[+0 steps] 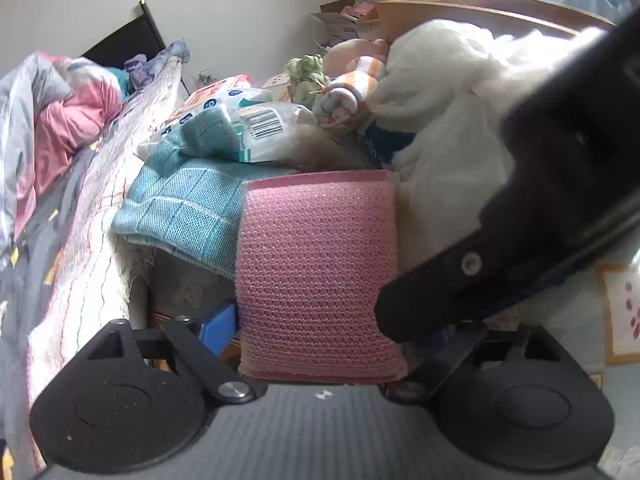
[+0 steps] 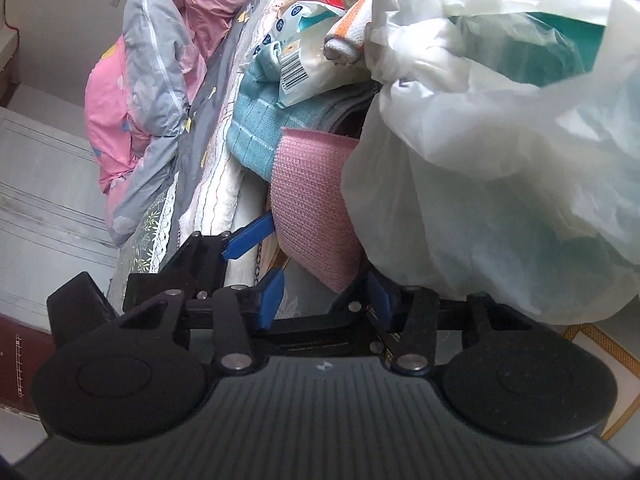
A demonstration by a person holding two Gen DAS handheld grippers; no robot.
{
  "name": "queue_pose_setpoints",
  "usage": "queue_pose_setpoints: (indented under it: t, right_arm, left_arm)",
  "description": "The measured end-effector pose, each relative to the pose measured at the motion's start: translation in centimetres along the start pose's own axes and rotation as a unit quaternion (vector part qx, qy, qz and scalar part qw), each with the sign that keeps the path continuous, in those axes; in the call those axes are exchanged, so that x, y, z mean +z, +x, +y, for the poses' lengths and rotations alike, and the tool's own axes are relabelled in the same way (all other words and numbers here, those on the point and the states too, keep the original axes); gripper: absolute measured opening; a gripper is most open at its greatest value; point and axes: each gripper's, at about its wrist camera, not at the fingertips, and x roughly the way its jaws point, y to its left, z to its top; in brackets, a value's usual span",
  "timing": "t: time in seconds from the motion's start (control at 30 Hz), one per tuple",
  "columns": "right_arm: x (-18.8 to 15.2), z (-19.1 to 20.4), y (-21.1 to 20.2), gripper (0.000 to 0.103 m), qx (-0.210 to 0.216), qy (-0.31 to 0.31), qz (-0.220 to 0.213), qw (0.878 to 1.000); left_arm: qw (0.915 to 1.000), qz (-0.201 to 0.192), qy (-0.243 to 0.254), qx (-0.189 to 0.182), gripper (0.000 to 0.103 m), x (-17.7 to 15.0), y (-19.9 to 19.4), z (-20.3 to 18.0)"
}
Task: Organize soft objects
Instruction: 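Move the right gripper back to the pile and grasp the pink sponge cloth, then lift the pink sponge cloth with the right gripper toward the cardboard box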
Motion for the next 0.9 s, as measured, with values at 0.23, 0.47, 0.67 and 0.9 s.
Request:
queue_pose_setpoints:
  t: [0.23, 0.47, 0.67, 0.9]
  right_arm:
    - [-0.2, -0.2, -0.5, 0.045, 0.0, -0.007, 0.001, 1.0]
    - [-1.3, -1.0, -0.3, 0.046, -0.005, -0.014, 0.029, 0.999]
    - [-1.8, -1.3, 0.0, 0.046, -0.004, -0.025, 0.042, 0.999]
    - [-1.6, -2.8, -0.4, 0.045, -0.011, -0.018, 0.039, 0.999]
  left_arm:
    - [0.9964, 0.037, -0.06, -0.047, 0.081, -0.8, -2.3, 0.8]
    - [0.9709, 0.078, -0.192, -0.12, 0.081, -2.9, -4.8, 2.5]
    - [0.9609, 0.083, -0.212, -0.158, 0.088, -4.4, -6.2, 2.9]
    - [0.9657, 0.068, -0.205, -0.145, 0.095, -4.1, -7.0, 3.3]
